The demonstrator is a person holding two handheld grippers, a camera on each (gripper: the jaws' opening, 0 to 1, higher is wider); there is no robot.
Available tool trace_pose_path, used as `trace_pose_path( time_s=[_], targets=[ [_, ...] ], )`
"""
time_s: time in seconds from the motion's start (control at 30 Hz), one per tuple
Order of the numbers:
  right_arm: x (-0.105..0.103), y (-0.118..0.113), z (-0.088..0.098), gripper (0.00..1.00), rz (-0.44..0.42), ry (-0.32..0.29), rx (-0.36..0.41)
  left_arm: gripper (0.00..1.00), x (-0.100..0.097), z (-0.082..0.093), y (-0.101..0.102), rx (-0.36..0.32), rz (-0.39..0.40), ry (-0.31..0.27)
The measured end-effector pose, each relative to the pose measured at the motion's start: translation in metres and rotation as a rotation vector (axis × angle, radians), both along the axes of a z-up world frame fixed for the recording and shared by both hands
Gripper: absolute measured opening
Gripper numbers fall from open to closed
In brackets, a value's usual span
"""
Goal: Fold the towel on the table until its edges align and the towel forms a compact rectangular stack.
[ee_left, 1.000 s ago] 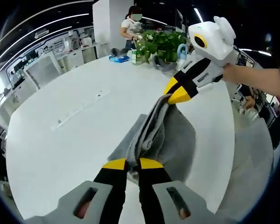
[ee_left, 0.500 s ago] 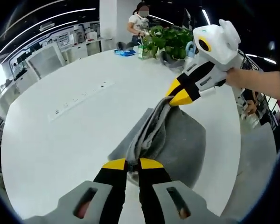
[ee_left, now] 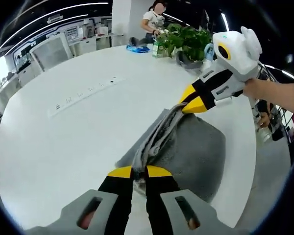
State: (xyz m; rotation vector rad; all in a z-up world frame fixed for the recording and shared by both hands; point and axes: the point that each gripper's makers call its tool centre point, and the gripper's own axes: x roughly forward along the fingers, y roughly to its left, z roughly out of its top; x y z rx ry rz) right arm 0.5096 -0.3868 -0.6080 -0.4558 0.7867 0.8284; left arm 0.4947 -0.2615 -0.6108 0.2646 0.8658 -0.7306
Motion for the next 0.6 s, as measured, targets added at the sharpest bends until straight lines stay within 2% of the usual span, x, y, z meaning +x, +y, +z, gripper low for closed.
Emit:
trace_pose_path(
  time_s=[0.33,0.6],
  targets=[
    [0.004,0.001,-0.014,0.04,-0.002,0.022,0.004,0.09,0.003,-0.014,0.001,0.0,0.007,0.027],
    [0.008,0.0,-0.02,0.04,-0.044,0.053,0.05,0.09,0.004,-0.025,0.002,-0.003,0.007,0.044]
  ],
)
